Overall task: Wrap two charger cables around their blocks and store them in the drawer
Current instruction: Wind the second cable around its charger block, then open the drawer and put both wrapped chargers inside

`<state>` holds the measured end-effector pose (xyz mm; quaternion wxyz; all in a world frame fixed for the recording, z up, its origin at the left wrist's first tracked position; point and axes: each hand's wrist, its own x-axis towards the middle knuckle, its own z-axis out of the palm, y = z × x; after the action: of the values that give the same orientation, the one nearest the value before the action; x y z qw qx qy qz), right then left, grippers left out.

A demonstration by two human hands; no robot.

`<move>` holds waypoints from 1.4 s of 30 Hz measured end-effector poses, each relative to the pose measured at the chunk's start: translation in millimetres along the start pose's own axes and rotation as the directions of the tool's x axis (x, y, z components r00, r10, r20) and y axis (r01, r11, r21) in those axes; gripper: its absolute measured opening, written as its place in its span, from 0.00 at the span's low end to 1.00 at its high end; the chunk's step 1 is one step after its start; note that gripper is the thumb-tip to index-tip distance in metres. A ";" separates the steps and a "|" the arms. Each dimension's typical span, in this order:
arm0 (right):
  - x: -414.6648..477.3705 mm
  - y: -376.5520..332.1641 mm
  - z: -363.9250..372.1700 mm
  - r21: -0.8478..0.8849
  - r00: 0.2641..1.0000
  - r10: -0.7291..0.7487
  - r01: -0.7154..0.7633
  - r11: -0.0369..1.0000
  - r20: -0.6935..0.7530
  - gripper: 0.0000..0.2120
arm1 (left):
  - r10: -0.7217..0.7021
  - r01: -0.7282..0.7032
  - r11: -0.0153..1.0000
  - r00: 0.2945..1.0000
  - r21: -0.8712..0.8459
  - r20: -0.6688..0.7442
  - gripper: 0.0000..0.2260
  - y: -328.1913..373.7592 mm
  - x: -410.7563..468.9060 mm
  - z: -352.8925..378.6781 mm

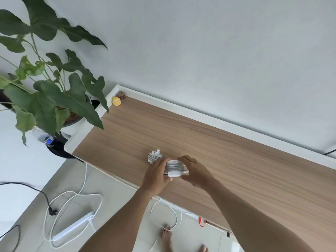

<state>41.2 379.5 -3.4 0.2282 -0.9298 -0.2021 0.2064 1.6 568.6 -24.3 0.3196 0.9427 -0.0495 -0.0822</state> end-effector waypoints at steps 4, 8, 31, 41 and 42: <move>1.3 -3.8 14.2 0.036 0.999 0.048 -0.048 0.998 -0.011 0.31 | 0.029 -0.029 0.999 0.999 0.027 -0.013 0.27 -11.6 0.6 6.7; -2.3 -2.9 20.8 0.046 0.997 0.081 -0.080 0.996 -0.016 0.34 | 0.036 -0.035 0.998 0.999 0.045 -0.023 0.28 -14.4 -2.3 9.4; -172.0 -11.1 40.7 0.144 0.883 0.420 -0.397 0.907 -0.211 0.11 | 0.068 -0.082 0.982 0.994 0.168 0.088 0.06 73.9 -109.8 35.8; -285.4 -9.8 93.2 0.254 0.807 0.557 -0.506 0.824 -0.199 0.11 | 0.114 -0.156 0.975 0.961 0.157 0.250 0.08 101.4 -201.1 108.2; -291.8 -11.4 96.4 0.258 0.805 0.563 -0.512 0.819 -0.187 0.11 | 0.115 -0.160 0.975 0.956 0.153 0.268 0.08 102.8 -205.6 112.5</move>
<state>-251.0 284.4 9.4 0.2741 -0.9402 0.1229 0.1604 -225.4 450.4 -24.1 0.2325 0.9424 -0.1630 -0.1771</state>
